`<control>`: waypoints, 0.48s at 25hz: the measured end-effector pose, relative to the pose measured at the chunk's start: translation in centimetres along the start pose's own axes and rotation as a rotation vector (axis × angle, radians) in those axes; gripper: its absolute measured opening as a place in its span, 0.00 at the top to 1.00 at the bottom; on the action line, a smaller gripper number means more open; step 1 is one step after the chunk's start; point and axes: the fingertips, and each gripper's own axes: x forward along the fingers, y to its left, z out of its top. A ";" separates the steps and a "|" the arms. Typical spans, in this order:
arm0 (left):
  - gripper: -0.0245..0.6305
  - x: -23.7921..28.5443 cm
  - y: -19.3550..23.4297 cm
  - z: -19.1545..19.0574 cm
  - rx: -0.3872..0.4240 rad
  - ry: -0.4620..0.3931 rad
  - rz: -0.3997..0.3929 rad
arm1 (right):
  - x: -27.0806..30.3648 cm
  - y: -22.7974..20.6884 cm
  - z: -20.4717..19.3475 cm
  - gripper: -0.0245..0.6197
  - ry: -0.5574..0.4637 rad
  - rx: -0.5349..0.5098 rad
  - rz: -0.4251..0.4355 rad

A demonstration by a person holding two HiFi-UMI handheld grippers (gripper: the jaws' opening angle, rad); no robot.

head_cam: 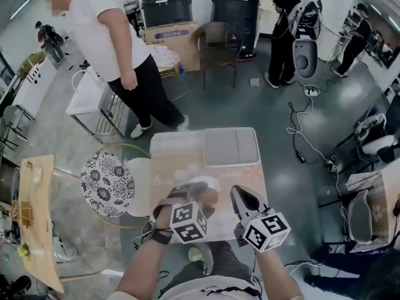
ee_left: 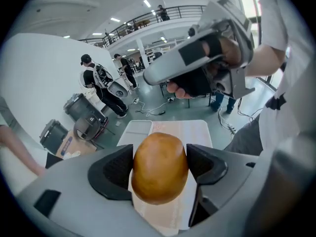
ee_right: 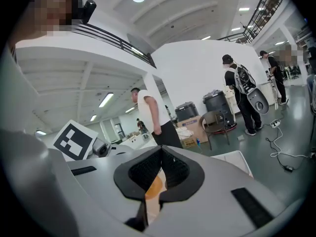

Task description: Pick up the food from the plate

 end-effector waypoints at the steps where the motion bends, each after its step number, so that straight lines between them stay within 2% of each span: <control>1: 0.47 -0.8 0.1 0.4 -0.010 -0.013 0.015 | -0.4 0.3 0.6 0.94 -0.006 -0.003 -0.002; 5: 0.47 -3.3 1.3 2.2 -0.002 -0.056 0.086 | -1.1 1.2 3.3 0.94 -0.051 -0.041 0.003; 12: 0.47 -7.4 0.1 4.8 0.030 -0.101 0.117 | -3.5 3.6 6.2 0.94 -0.092 -0.067 0.025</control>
